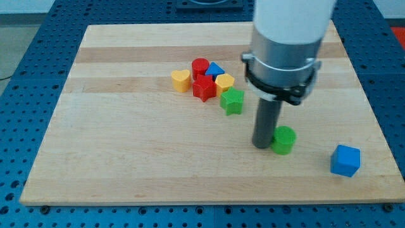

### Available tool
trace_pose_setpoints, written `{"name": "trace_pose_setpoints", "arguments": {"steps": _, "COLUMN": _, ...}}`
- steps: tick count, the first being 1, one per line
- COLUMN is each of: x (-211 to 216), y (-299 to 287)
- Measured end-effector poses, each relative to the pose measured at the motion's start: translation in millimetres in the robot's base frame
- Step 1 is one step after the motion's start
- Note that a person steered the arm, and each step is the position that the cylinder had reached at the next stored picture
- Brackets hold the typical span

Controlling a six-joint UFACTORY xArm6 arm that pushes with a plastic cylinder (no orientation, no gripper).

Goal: Push the green circle closer to blue cube

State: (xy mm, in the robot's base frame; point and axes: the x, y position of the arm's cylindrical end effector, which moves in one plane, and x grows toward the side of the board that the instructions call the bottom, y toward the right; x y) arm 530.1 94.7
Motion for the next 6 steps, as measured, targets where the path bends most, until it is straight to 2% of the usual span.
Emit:
{"name": "trace_pose_setpoints", "arguments": {"steps": 1, "x": 0.0, "y": 14.6}}
{"name": "trace_pose_setpoints", "arguments": {"steps": 2, "x": -9.2, "y": 3.5}}
{"name": "trace_pose_setpoints", "arguments": {"steps": 3, "x": -30.0, "y": 5.0}}
{"name": "trace_pose_setpoints", "arguments": {"steps": 6, "x": -5.9, "y": 43.1}}
